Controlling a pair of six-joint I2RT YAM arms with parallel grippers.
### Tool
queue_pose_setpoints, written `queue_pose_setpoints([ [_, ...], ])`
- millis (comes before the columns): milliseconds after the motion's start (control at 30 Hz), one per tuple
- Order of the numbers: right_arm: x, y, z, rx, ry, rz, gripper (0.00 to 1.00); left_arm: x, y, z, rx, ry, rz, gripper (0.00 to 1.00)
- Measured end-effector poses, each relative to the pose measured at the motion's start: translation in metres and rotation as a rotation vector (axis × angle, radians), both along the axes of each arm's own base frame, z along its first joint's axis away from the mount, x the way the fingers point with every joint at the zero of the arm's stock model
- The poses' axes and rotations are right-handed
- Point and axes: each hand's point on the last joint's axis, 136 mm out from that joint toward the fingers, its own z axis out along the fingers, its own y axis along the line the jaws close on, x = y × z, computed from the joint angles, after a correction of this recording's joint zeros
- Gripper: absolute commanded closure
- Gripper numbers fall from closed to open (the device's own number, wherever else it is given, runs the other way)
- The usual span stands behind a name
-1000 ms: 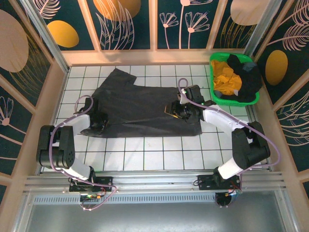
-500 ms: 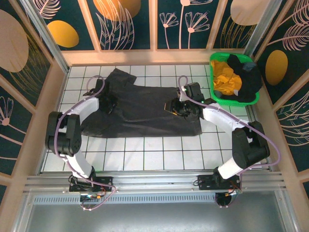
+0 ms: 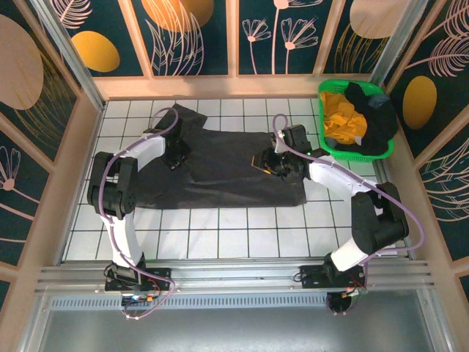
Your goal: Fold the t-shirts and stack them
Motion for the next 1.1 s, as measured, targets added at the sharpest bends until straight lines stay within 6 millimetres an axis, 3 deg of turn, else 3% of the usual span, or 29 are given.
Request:
queue_pose_setpoints([
  [33, 0.000, -0.001, -0.001, -0.004, 0.001, -0.004, 0.61, 0.001, 0.001, 0.001, 0.009, -0.002, -0.001, 0.44],
  [100, 0.000, -0.006, -0.007, -0.020, 0.009, -0.020, 0.61, 0.003, 0.005, 0.006, 0.034, -0.011, 0.002, 0.42],
  [233, -0.005, -0.030, -0.039, -0.060, 0.075, -0.104, 0.64, -0.001, 0.016, 0.030, 0.078, -0.057, 0.010, 0.53],
  [367, -0.015, -0.064, -0.074, -0.111, 0.165, -0.206, 0.66, -0.032, 0.036, 0.051, 0.045, -0.094, 0.046, 0.68],
  [500, -0.014, -0.077, -0.082, -0.155, 0.175, -0.256, 0.68, -0.087, 0.083, 0.029, 0.019, -0.010, 0.166, 0.78],
  [667, -0.018, -0.090, -0.101, -0.239, 0.215, -0.294, 0.68, -0.126, 0.115, -0.011, 0.015, 0.125, 0.261, 0.83],
  [833, -0.023, -0.103, -0.117, -0.319, 0.258, -0.317, 0.69, -0.121, 0.145, -0.027, 0.058, 0.162, 0.299, 0.86],
  [1100, -0.021, -0.103, -0.120, -0.363, 0.235, -0.292, 0.70, -0.072, 0.179, -0.024, 0.173, 0.111, 0.225, 0.85],
])
